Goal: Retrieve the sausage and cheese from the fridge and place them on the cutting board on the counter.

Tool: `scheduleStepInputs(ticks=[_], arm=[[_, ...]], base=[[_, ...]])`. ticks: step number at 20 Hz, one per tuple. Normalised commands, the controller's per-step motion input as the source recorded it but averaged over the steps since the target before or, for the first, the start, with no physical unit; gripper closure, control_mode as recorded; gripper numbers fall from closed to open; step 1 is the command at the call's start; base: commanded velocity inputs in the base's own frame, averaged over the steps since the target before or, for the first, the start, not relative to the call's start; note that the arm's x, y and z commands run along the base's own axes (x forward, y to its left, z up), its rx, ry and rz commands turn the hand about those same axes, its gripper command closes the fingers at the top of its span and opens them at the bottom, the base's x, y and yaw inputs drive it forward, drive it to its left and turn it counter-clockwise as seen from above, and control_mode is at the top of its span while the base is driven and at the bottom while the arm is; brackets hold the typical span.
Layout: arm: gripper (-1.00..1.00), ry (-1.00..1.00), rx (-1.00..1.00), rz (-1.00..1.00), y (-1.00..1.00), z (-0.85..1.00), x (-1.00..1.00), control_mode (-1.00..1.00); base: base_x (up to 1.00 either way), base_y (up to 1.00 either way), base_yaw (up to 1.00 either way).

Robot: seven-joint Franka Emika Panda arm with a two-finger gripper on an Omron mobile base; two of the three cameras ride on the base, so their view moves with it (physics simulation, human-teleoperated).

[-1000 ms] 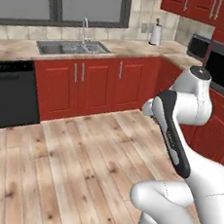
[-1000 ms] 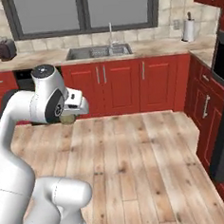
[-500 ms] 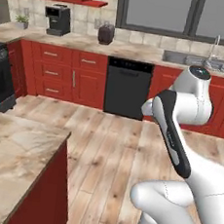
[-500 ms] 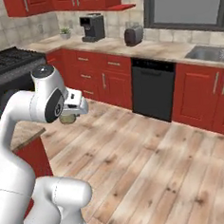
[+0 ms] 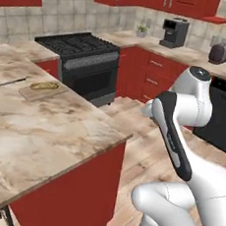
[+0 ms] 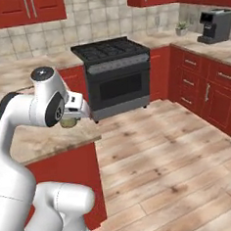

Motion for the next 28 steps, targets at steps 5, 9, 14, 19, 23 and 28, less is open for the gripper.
scheduleStepInputs(ticks=[5,9,14,19,23,28], arm=[[1.00,0.00,0.00,0.00,0.00,0.00,0.00,1.00],[1.00,0.00,0.00,0.00,0.00,0.00,0.00,1.00],[1.00,0.00,0.00,0.00,0.00,0.00,0.00,1.00],[1.00,0.00,0.00,0.00,0.00,0.00,0.00,1.00],[1.00,0.00,0.00,0.00,0.00,0.00,0.00,1.00],[1.00,0.00,0.00,0.00,0.00,0.00,0.00,1.00]], base=[[0.93,-0.29,0.66],[1.00,-0.75,0.32],[0.71,-0.99,0.21],[0.59,-0.99,0.19],[0.67,-1.00,0.17],[0.92,-0.83,0.25]])
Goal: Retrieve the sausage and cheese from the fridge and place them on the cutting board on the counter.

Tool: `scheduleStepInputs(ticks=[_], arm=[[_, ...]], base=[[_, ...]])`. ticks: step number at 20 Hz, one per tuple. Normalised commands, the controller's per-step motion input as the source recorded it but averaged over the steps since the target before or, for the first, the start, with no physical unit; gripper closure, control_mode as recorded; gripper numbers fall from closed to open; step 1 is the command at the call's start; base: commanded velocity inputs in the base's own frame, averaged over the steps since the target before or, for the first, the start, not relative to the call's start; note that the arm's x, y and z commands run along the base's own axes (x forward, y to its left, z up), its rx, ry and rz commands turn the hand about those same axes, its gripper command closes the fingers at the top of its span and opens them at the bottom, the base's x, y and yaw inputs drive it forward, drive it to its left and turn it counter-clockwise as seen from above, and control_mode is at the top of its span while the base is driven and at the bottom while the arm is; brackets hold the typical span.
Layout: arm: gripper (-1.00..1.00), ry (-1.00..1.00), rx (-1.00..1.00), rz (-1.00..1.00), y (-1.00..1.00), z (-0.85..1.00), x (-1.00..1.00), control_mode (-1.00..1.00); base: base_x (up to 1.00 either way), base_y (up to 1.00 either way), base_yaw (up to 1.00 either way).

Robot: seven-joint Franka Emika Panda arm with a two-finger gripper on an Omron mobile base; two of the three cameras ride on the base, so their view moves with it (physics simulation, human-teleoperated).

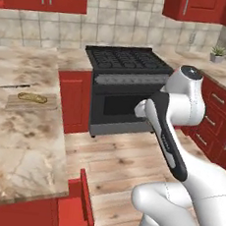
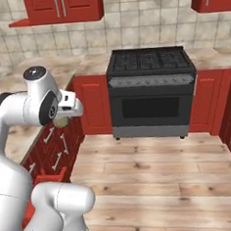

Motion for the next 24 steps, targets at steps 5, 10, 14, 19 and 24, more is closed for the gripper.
scheduleStepInputs(ticks=[5,10,14,19,24], arm=[[1.00,0.00,0.00,0.00,0.00,0.00,0.00,1.00],[1.00,0.00,0.00,0.00,0.00,0.00,0.00,1.00],[1.00,0.00,0.00,0.00,0.00,0.00,0.00,1.00],[1.00,0.00,0.00,0.00,0.00,0.00,0.00,1.00],[1.00,0.00,0.00,0.00,0.00,0.00,0.00,1.00]], base=[[1.00,-0.63,0.44],[1.00,-0.59,0.47],[0.90,-0.63,0.48],[0.37,-0.45,0.52],[0.88,-0.50,0.18]])
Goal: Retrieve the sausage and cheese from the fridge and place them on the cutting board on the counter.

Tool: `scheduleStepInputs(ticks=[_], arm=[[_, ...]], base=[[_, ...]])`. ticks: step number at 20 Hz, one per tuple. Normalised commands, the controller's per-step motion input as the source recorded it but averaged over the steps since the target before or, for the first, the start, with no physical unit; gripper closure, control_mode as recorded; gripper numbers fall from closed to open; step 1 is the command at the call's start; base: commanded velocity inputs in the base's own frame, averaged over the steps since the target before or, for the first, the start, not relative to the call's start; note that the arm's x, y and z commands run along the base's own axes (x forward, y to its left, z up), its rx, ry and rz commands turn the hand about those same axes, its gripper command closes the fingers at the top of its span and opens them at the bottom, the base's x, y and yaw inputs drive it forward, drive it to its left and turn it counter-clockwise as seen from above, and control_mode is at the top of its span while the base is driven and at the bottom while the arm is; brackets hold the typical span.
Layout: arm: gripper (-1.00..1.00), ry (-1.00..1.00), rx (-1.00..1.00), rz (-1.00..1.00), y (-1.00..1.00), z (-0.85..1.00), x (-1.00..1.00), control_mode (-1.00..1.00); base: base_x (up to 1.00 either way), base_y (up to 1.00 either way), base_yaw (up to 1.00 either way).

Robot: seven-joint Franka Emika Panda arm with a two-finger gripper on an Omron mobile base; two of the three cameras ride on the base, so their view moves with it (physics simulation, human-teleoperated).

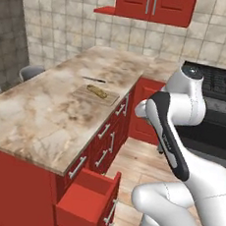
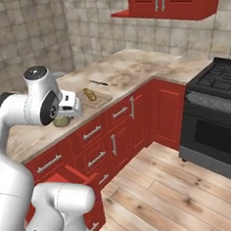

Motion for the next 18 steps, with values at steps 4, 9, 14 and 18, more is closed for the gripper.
scheduleStepInputs(ticks=[4,9,14,18], arm=[[1.00,0.00,0.00,0.00,0.00,0.00,0.00,1.00],[1.00,0.00,0.00,0.00,0.00,0.00,0.00,1.00],[1.00,0.00,0.00,0.00,0.00,0.00,0.00,1.00],[1.00,0.00,0.00,0.00,0.00,0.00,0.00,1.00]], base=[[1.00,-0.53,0.19],[0.85,-0.71,0.21],[0.83,-0.72,0.24],[0.97,-0.72,0.27]])
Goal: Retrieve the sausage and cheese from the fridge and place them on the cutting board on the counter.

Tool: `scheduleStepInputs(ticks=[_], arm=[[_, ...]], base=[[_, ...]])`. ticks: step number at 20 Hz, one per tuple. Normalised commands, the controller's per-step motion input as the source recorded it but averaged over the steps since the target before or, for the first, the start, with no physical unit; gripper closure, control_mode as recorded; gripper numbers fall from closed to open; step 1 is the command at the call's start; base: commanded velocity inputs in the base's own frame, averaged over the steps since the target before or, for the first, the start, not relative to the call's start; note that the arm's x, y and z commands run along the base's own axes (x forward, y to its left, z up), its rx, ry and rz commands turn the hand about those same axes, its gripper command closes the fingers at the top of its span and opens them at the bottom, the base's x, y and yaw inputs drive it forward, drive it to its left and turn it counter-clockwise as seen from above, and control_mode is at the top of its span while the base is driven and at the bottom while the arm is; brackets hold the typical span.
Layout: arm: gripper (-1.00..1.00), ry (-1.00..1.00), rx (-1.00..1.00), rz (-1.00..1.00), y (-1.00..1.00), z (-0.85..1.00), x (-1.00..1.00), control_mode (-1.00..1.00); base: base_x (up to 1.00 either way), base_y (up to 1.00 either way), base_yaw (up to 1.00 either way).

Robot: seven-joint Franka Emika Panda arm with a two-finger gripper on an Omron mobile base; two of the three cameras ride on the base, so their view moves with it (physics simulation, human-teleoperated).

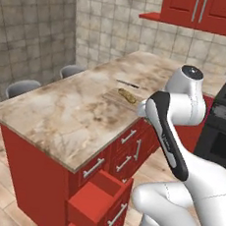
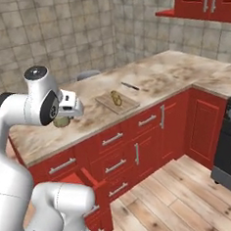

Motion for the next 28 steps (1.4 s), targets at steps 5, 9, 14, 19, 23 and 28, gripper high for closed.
scheduleStepInputs(ticks=[5,9,14,19,23,28], arm=[[1.00,0.00,0.00,0.00,0.00,0.00,0.00,1.00],[1.00,0.00,0.00,0.00,0.00,0.00,0.00,1.00],[1.00,0.00,0.00,0.00,0.00,0.00,0.00,1.00],[1.00,0.00,0.00,0.00,0.00,0.00,0.00,1.00],[1.00,0.00,0.00,0.00,0.00,0.00,0.00,1.00],[1.00,0.00,0.00,0.00,0.00,0.00,0.00,1.00]], base=[[1.00,-0.81,0.19],[1.00,-0.75,0.18],[1.00,-0.80,0.13],[0.49,-0.71,0.15],[0.21,-0.12,0.21],[0.17,0.00,0.21]])
